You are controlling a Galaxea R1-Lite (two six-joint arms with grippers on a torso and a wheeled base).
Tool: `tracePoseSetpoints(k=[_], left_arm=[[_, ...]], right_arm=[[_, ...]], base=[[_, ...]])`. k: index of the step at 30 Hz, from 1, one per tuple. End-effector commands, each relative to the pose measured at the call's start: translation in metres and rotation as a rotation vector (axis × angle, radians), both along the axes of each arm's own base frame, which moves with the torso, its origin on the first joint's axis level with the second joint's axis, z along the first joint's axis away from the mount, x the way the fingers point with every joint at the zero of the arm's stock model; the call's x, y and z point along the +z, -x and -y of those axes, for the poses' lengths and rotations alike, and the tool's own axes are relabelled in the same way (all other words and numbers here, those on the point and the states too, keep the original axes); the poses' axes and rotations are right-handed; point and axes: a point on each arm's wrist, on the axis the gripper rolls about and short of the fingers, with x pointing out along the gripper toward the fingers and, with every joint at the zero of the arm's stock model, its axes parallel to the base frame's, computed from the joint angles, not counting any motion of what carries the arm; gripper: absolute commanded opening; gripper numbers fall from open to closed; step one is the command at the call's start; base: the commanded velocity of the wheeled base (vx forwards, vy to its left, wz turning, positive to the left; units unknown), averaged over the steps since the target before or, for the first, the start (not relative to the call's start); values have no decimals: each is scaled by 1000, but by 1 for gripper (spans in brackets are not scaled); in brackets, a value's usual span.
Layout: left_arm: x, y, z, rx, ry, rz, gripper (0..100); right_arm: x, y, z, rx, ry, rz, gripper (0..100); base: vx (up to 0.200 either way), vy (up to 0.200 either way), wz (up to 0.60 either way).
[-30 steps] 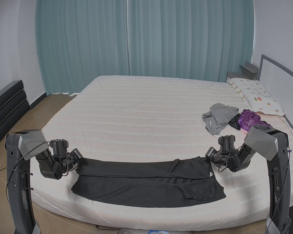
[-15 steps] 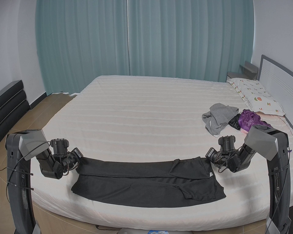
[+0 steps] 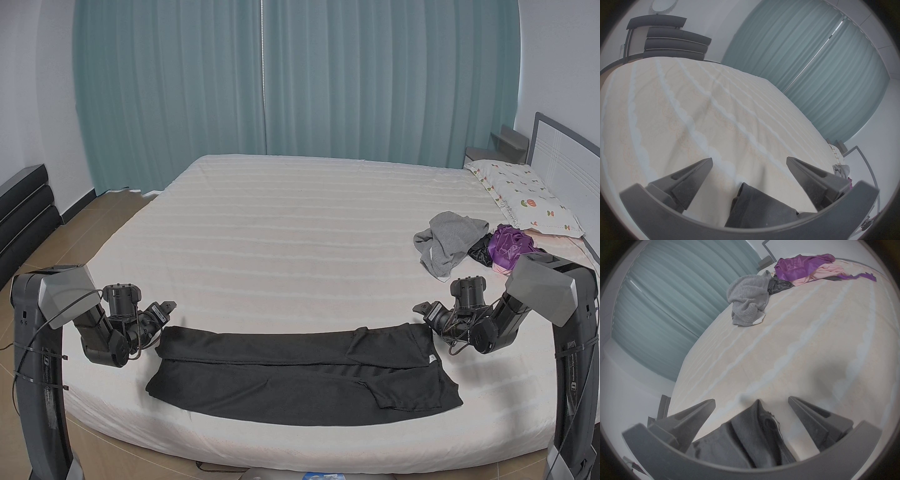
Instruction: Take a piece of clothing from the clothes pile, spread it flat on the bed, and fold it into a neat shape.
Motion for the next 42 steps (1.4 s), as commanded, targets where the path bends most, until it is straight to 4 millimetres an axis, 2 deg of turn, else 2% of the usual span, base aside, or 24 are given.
tracePoseSetpoints(k=[1, 5, 9, 15, 20, 21, 28, 33, 37, 42], left_arm=[[12, 15, -2, 30, 30, -13, 100], [26, 46, 4, 28, 48, -65, 100], [22, 63, 16, 4, 49, -124, 100], [21, 64, 22, 32, 96, -130, 100], [16, 64, 35, 20, 98, -142, 100], [16, 64, 35, 30, 94, -139, 0], [19, 64, 33, 72, 61, -134, 0], [33, 66, 34, 90, 33, -91, 0], [38, 66, 38, 79, 32, -79, 0], [39, 66, 39, 76, 32, -73, 0]], right_arm=[[31, 18, -1, -4, -59, 27, 100], [34, 43, -6, 29, -85, 20, 100], [33, 52, -12, 46, -86, 16, 100], [34, 59, -17, 51, -101, -1, 100], [36, 63, -19, 52, -107, -3, 100], [37, 63, -19, 52, -107, -1, 100], [41, 69, -21, 57, -101, -13, 100], [46, 75, -33, 86, -96, -17, 100], [42, 77, -41, 93, -84, -81, 100], [39, 75, -41, 80, -70, -123, 100]], base=[[0, 0, 0], [0, 0, 0], [0, 0, 0], [0, 0, 0], [0, 0, 0], [0, 0, 0], [0, 0, 0], [0, 0, 0], [0, 0, 0], [0, 0, 0]])
